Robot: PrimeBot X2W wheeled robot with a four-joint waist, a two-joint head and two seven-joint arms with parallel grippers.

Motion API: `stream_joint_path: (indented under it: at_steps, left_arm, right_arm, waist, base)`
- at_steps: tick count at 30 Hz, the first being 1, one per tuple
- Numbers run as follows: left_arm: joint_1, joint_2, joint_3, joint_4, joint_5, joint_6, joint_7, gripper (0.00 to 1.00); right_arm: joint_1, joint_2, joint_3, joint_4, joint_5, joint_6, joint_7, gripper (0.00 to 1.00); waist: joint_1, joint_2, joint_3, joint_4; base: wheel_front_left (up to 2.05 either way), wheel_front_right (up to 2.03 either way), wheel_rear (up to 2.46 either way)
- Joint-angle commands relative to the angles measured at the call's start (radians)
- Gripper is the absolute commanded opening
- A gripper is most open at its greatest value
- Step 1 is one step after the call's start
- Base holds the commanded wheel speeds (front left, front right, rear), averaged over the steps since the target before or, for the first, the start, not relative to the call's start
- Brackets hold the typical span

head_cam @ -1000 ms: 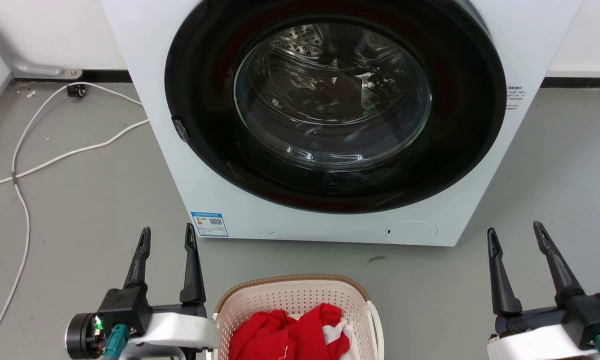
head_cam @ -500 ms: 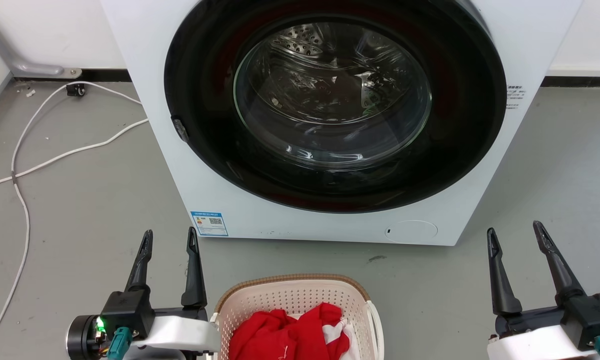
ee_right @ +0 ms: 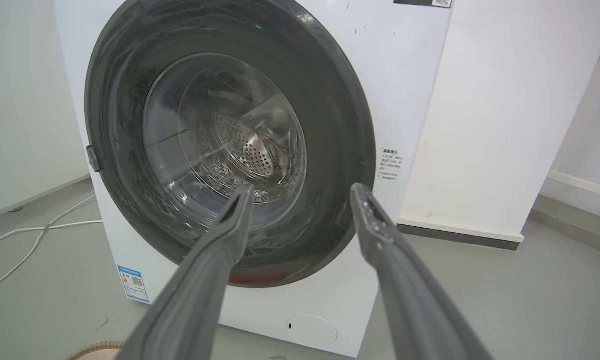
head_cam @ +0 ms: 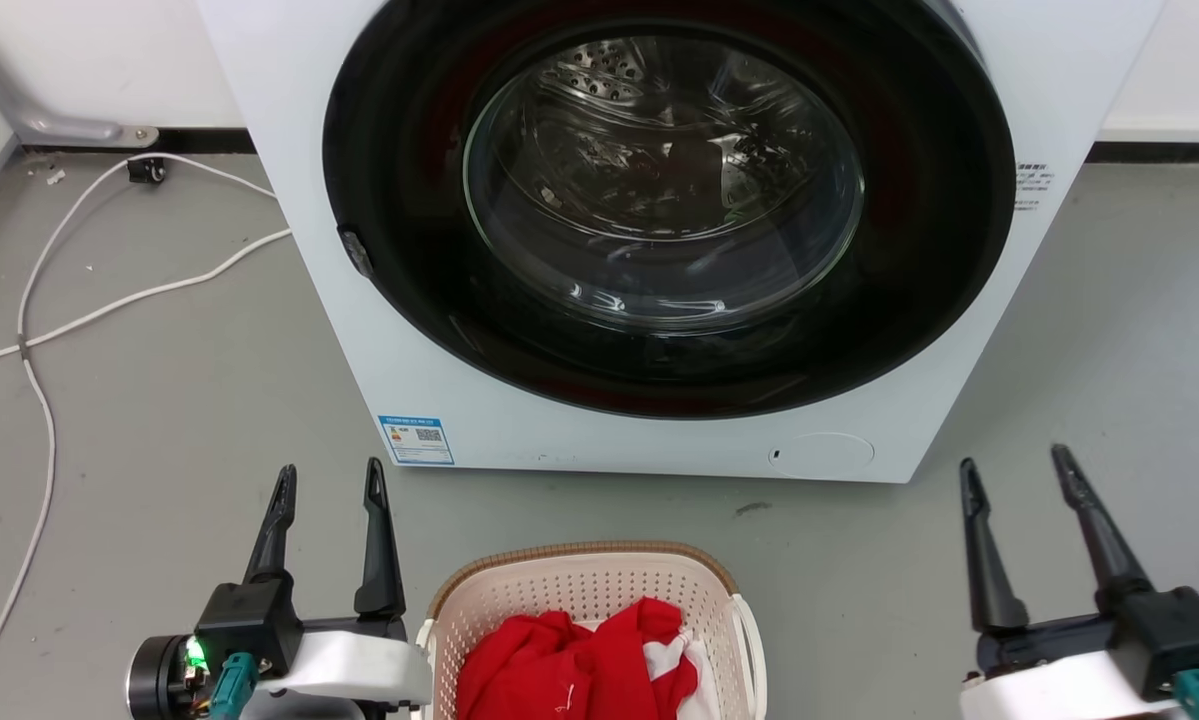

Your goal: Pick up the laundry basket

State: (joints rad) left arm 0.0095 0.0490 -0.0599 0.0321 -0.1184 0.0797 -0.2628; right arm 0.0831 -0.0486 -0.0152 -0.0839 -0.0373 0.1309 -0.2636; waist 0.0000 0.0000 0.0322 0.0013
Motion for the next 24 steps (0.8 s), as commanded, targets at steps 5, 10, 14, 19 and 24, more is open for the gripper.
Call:
stream_joint_path:
  at_steps: [5,10,14,19,24]
  left_arm:
    - [-0.050,0.002,0.025,0.062,0.013,-0.027,-0.003,1.00]
    - [-0.118,0.003,0.059,0.164,0.032,-0.062,-0.003,1.00]
    - [-0.182,0.010,0.079,0.262,0.041,-0.091,-0.003,1.00]
    - [-0.269,0.025,0.093,0.409,0.046,-0.123,-0.003,1.00]
    - [-0.350,0.040,0.086,0.569,0.061,-0.139,-0.003,1.00]
  right_arm:
    - [-0.048,-0.003,0.049,0.055,-0.016,0.000,-0.002,1.00]
    - [-0.131,-0.003,0.106,0.186,-0.049,0.000,-0.002,1.00]
    - [-0.211,-0.002,0.152,0.311,-0.080,0.000,-0.002,1.00]
    - [-0.308,-0.002,0.201,0.481,-0.092,0.000,-0.002,1.00]
    - [-0.408,-0.002,0.239,0.649,-0.098,0.000,-0.002,1.00]
  waist:
    - [0.0000,0.0000,0.042,-0.005]
    - [0.0000,0.0000,0.109,-0.011]
    - [0.0000,0.0000,0.172,-0.015]
    - [0.0000,0.0000,0.245,-0.015]
    - [0.0000,0.0000,0.309,-0.016]
  base:
    - [0.00,0.00,0.00]
    - [0.00,0.00,0.00]
    - [0.00,0.00,0.00]
    - [0.00,0.00,0.00]
    - [0.00,0.00,0.00]
